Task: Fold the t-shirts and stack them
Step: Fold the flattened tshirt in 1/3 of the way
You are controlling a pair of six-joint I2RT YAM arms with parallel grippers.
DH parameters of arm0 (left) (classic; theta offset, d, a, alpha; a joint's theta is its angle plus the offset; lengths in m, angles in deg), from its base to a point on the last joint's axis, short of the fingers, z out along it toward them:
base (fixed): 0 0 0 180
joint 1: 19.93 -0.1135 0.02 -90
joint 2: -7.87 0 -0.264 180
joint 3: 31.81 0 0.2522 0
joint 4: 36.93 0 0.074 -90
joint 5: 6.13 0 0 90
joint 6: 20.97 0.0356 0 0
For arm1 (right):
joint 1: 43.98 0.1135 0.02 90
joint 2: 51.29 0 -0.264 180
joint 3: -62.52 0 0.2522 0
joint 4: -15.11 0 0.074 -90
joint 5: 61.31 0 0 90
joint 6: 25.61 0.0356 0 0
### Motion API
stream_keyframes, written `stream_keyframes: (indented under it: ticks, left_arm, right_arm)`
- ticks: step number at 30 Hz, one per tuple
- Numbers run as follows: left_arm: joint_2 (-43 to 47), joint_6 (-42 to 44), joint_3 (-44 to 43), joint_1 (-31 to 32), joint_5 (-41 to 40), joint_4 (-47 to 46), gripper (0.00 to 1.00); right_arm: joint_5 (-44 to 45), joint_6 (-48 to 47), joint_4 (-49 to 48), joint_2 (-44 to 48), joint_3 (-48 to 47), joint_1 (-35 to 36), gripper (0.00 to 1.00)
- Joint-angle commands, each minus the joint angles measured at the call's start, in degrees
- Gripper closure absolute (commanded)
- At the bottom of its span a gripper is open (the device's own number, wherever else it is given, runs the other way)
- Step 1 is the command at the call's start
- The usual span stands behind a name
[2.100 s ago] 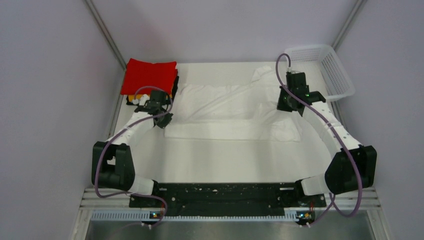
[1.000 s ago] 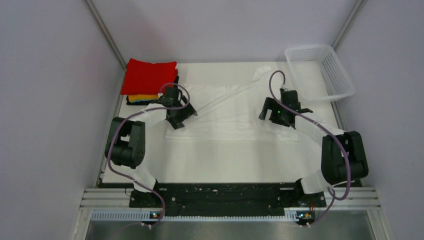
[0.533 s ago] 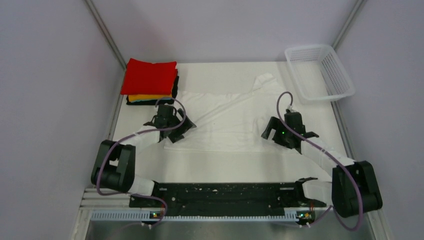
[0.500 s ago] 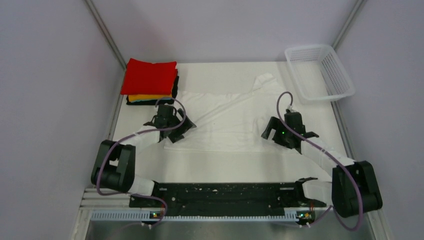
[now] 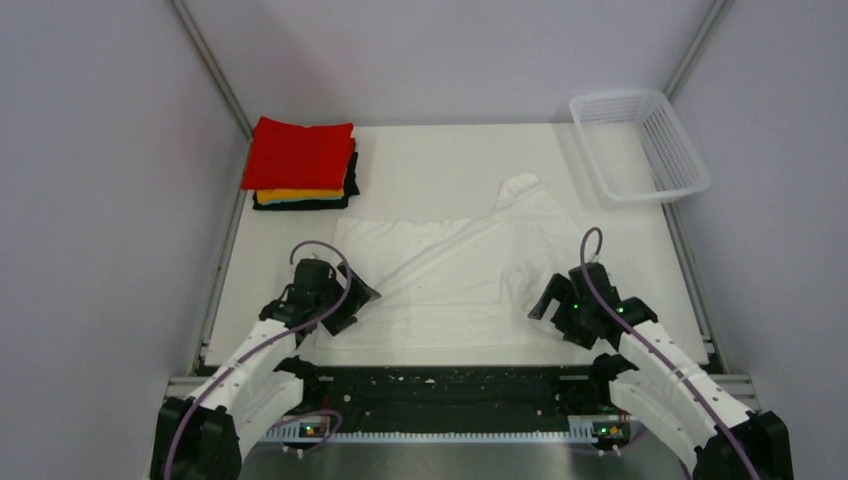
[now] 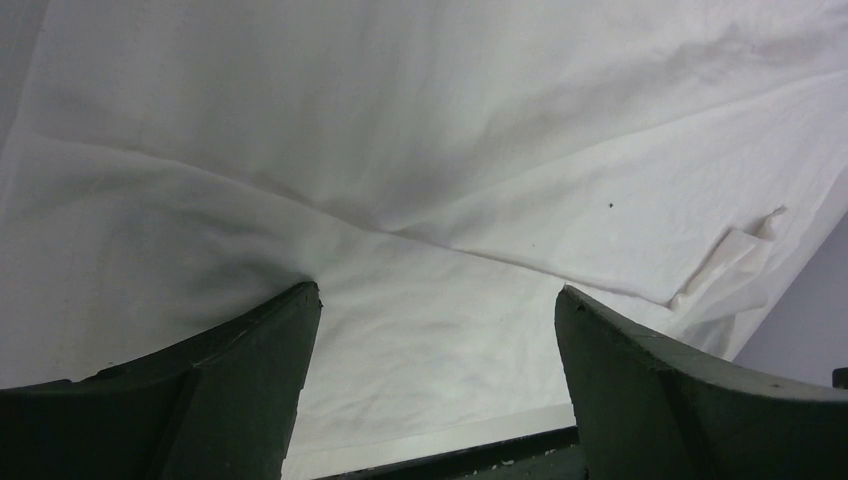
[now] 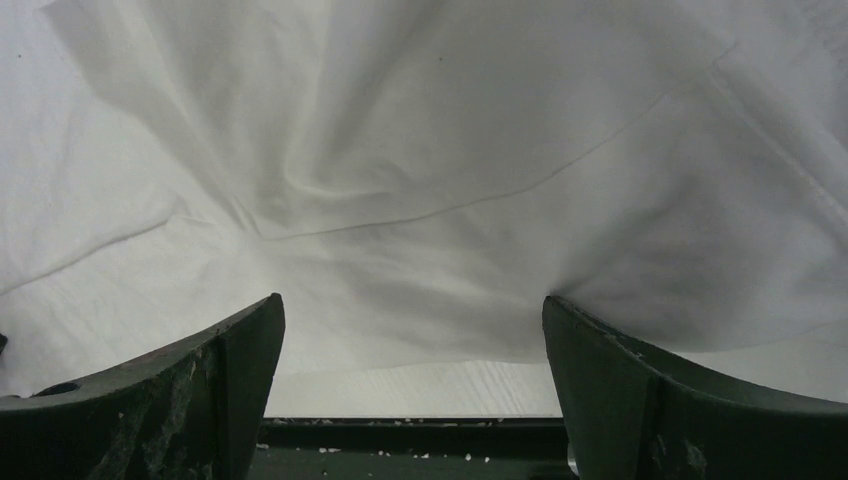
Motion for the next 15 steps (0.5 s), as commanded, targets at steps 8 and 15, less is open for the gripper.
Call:
stream_keyframes:
  ticks: [8,15]
  left_arm:
    - [3.45,0.6,-6.51,0.23,-4.09,13.88,0.06]
    - [-1.26,3.85,-20.25,-0.1,-19.85,13.24,0.01]
  right_arm:
    - [4.29,-5.49,3.54,-0.38,-15.94,0.71,0.01]
    - [11.37,-15.42,-4.3,-6.16,-27.75,0.67,0.01]
